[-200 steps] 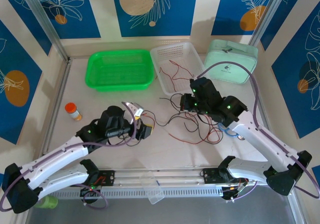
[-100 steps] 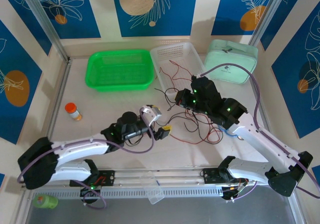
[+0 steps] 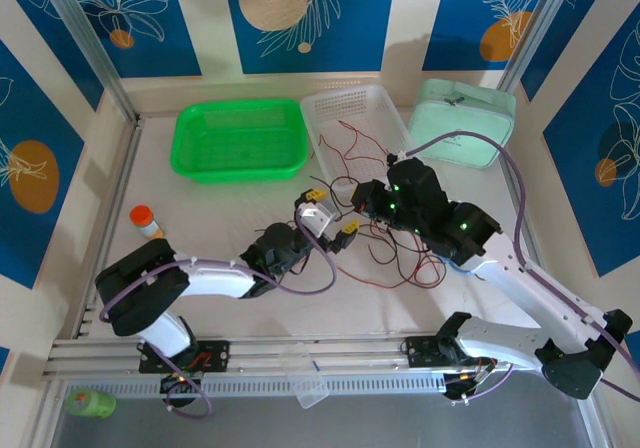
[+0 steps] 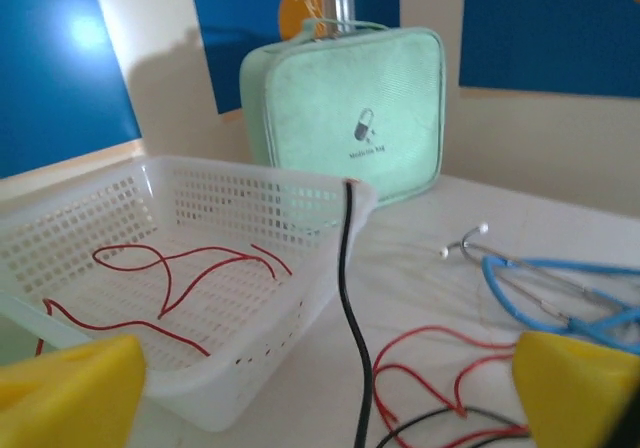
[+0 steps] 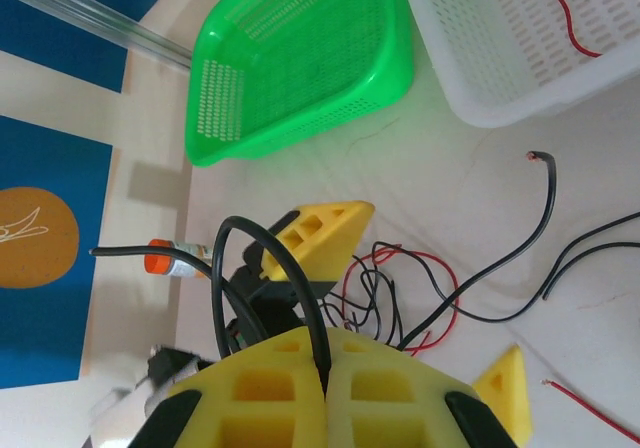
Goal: Untangle the cables
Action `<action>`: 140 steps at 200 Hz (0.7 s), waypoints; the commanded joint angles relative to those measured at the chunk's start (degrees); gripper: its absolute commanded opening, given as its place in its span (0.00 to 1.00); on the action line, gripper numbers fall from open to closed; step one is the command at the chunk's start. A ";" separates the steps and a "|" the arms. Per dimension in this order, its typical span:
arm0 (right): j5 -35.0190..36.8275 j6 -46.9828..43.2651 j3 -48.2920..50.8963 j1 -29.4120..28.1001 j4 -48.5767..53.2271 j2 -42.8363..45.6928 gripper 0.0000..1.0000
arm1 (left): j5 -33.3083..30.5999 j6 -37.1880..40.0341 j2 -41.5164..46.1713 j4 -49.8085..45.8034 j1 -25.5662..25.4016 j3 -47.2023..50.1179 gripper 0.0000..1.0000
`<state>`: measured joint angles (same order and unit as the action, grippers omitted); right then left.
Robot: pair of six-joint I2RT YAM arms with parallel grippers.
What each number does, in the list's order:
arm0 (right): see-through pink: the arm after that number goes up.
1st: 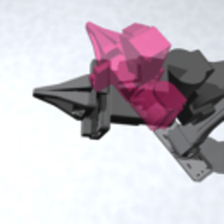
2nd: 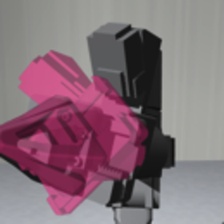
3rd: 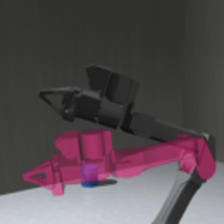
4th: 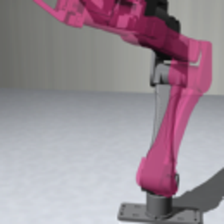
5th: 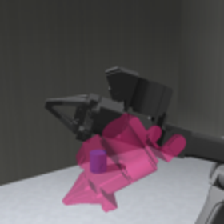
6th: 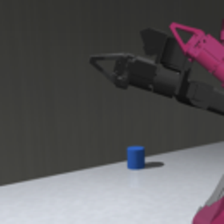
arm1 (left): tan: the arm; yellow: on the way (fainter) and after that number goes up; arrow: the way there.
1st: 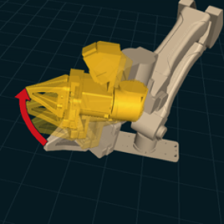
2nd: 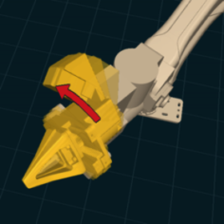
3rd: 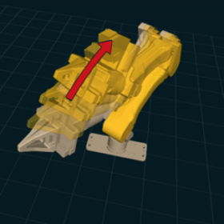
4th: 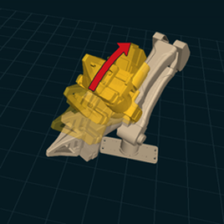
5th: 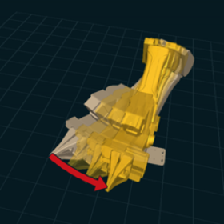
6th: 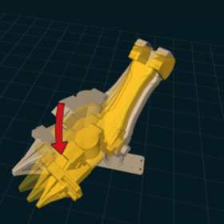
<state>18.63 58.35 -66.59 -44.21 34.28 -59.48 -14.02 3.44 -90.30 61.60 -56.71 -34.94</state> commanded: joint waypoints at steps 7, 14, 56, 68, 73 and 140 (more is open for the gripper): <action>0.98 1.10 0.89 -0.28 0.96 2.29 0.00 | -2.09 0.84 0.71 3.46 -0.25 -2.76 0.41; 1.16 1.14 1.08 -0.27 1.12 2.52 0.00 | -2.00 1.06 1.50 2.45 -0.25 -2.77 0.30; 3.33 0.46 1.55 0.45 3.33 3.49 0.00 | -2.77 2.21 11.56 -7.57 -0.24 -0.68 0.00; 4.31 -0.34 1.50 0.98 4.67 3.37 0.00 | -3.11 2.17 16.25 -14.87 -0.19 -1.00 0.00; 4.81 -0.69 1.46 1.17 5.40 3.20 0.00 | -2.97 2.18 18.24 -18.80 -0.16 -1.56 0.00; 2.64 -15.83 -2.66 3.03 17.37 -5.50 0.00 | -6.00 7.51 34.49 -51.74 0.87 -7.66 0.00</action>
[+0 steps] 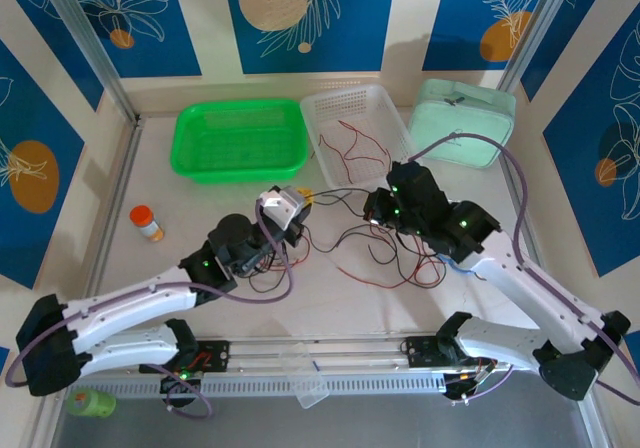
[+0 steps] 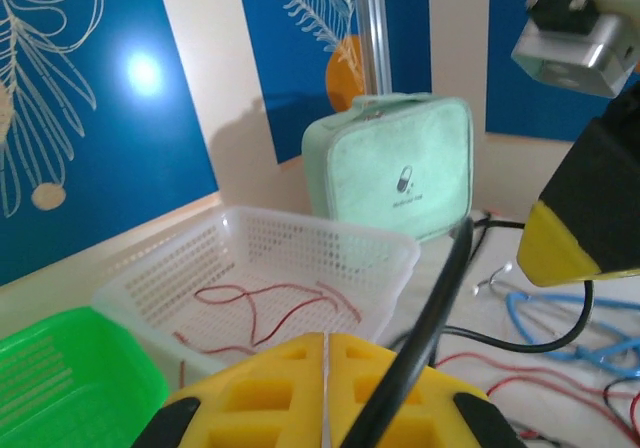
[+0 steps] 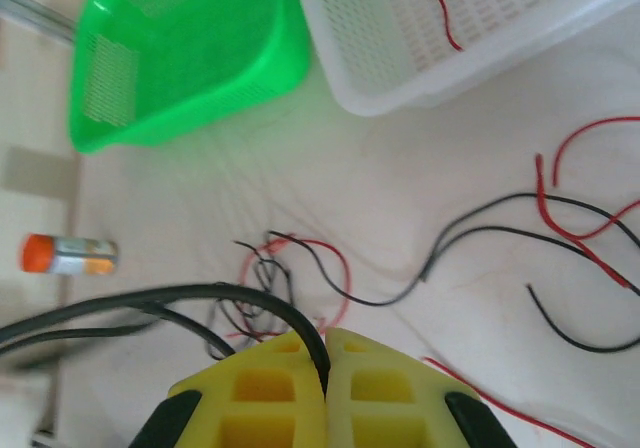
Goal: Untangle the cables
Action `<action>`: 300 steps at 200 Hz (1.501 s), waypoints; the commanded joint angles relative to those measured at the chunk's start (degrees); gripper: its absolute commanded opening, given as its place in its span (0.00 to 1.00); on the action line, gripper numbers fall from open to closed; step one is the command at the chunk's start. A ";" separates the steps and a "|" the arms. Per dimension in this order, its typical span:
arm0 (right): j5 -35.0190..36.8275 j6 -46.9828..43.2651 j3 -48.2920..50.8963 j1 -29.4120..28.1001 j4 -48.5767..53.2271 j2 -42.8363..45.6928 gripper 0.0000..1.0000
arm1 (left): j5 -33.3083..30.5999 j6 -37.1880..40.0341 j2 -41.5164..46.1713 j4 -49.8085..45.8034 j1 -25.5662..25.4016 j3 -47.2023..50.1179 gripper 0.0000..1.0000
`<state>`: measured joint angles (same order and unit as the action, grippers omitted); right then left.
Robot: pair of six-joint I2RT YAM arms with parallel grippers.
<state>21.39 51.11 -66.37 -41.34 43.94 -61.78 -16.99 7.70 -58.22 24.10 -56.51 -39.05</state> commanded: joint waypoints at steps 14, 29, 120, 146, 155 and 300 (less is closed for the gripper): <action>-0.47 -12.05 -4.03 -0.58 9.75 -5.34 0.00 | -3.80 4.26 2.45 -18.47 0.88 -5.31 0.00; -0.39 -15.05 -5.01 -1.81 11.19 -7.12 0.00 | -4.79 5.37 1.53 -22.18 0.91 -7.04 0.00; 14.09 -27.98 -12.80 -8.71 19.45 -15.05 0.00 | -12.94 9.42 -0.42 -37.75 0.88 -12.59 0.04; 23.14 -29.08 -14.50 -10.23 19.95 -16.23 0.00 | -17.91 8.11 -2.80 -44.34 0.94 -15.37 0.05; 26.49 -29.65 -15.06 -10.87 19.74 -16.65 0.00 | -19.51 7.65 -4.09 -47.35 0.88 -16.77 0.04; 60.76 -37.16 -14.70 -10.61 14.59 -19.85 0.00 | -27.82 4.89 -1.20 -63.70 0.92 -21.22 0.00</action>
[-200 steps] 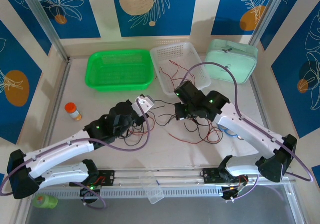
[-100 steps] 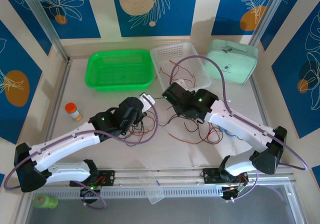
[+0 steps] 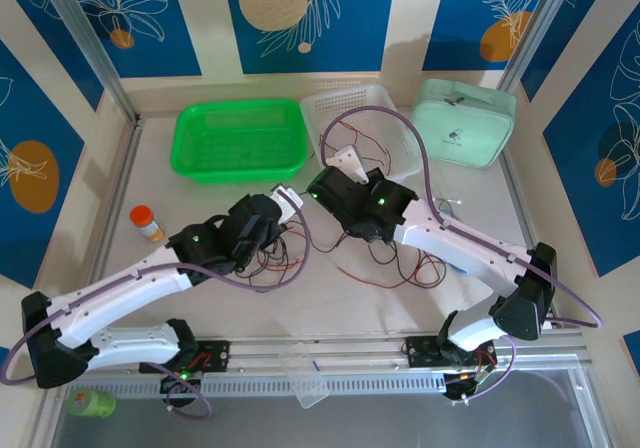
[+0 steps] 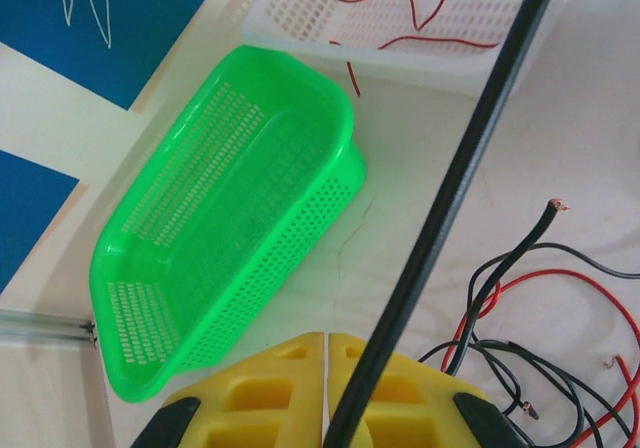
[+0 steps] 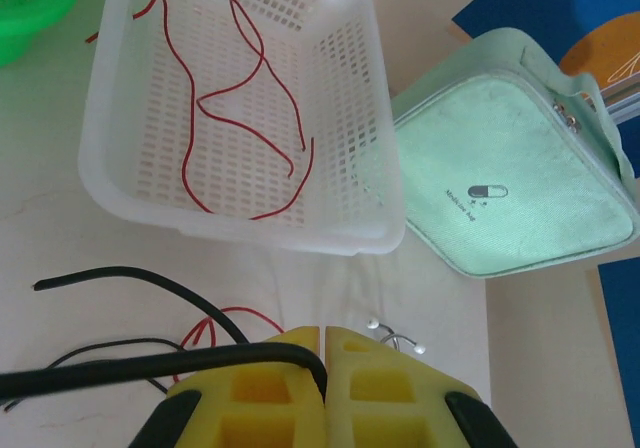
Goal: Untangle the cables
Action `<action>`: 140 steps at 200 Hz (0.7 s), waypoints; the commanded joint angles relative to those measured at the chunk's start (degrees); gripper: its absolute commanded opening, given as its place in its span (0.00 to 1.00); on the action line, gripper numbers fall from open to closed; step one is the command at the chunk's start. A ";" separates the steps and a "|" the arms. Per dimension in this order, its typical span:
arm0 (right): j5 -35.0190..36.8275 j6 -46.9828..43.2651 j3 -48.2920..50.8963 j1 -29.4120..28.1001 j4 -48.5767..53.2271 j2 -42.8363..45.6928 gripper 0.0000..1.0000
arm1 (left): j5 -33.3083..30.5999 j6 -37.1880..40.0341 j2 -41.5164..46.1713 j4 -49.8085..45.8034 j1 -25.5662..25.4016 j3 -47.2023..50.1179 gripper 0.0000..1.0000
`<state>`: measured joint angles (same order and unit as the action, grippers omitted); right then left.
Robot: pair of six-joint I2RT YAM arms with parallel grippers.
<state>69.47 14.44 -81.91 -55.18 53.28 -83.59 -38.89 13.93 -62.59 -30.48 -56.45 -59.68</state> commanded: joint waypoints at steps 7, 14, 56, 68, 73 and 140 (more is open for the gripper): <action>10.67 -0.02 0.86 3.07 5.26 2.39 0.00 | -6.09 -1.29 3.17 -9.02 0.90 -0.67 0.00; 7.83 0.49 0.87 3.03 5.07 3.04 0.02 | -6.27 -1.19 3.05 -8.83 0.90 -0.90 0.00; -15.22 0.64 4.61 2.73 -2.56 11.36 0.74 | -10.77 0.53 -0.91 -7.09 1.88 -7.38 0.00; -19.73 2.37 5.32 3.35 -3.07 13.96 0.80 | -11.06 1.56 -2.76 -7.23 2.96 -10.40 0.00; -21.63 3.21 5.63 3.73 -3.09 15.18 0.82 | -10.90 2.00 -3.51 -7.15 3.50 -11.70 0.00; -47.14 9.47 13.48 9.59 -5.44 29.62 0.97 | -3.13 12.44 -16.72 -0.79 18.26 -26.40 0.00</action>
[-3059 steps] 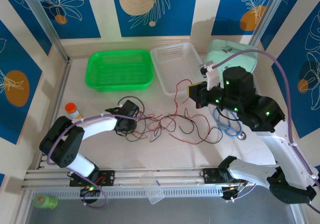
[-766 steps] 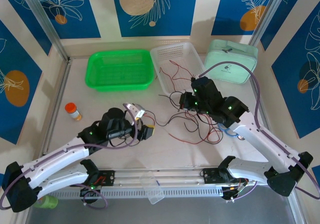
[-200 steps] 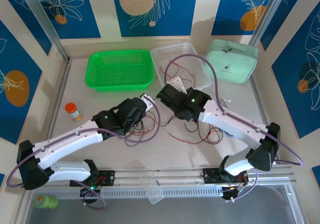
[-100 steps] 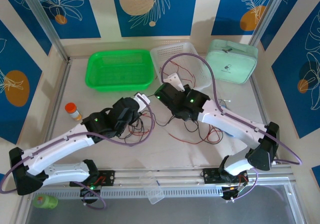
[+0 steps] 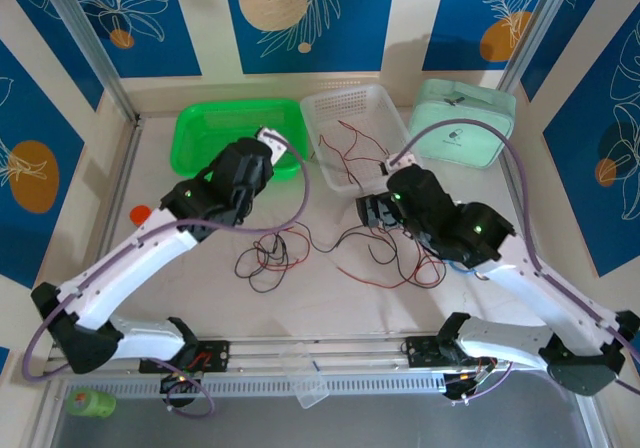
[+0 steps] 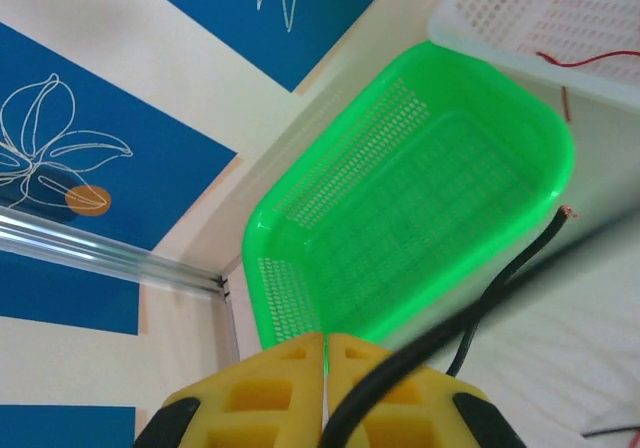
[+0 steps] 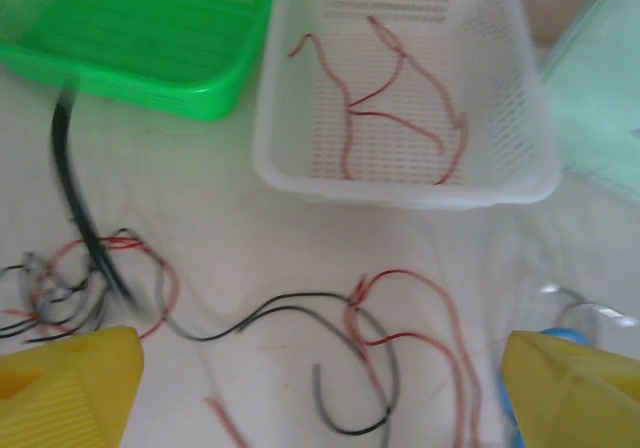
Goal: Untangle the cables
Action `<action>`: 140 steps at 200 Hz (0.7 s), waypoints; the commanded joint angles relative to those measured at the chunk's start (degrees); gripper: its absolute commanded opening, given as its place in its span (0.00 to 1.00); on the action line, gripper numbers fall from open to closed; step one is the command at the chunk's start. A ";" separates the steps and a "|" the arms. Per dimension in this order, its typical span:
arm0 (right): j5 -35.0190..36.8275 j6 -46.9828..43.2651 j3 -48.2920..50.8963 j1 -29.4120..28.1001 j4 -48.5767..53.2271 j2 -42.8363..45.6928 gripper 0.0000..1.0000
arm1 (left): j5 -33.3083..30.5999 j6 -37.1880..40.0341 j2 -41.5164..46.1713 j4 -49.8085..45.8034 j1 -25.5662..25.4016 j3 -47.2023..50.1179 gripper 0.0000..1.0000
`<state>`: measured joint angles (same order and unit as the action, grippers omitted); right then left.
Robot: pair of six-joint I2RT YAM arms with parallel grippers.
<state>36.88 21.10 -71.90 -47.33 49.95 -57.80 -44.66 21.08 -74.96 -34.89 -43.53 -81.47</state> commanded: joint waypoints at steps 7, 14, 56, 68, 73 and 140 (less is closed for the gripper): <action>-17.43 2.72 4.86 2.17 -2.90 5.15 0.98 | 3.62 6.07 -6.00 4.52 7.09 -5.94 0.00; -19.88 2.80 6.07 2.56 -3.31 6.22 0.98 | 4.23 6.86 -7.59 5.52 8.69 -7.13 0.00; -22.32 5.10 9.80 3.74 -0.52 9.80 0.98 | 7.28 11.14 -16.23 10.77 16.22 -12.42 0.00; -22.54 5.76 10.68 4.00 -0.12 10.50 0.98 | 8.40 11.39 -18.27 12.52 18.10 -13.15 0.00; -22.83 6.04 11.10 4.10 -0.10 10.72 0.98 | 8.78 11.44 -19.04 13.29 18.92 -13.31 0.00; -24.49 10.04 14.23 4.54 -0.71 11.56 0.97 | 13.48 8.80 -30.80 18.37 27.38 -14.51 0.00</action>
<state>14.28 28.67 -58.54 -43.09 49.06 -46.98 -34.33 31.44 -101.95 -18.96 -18.24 -94.15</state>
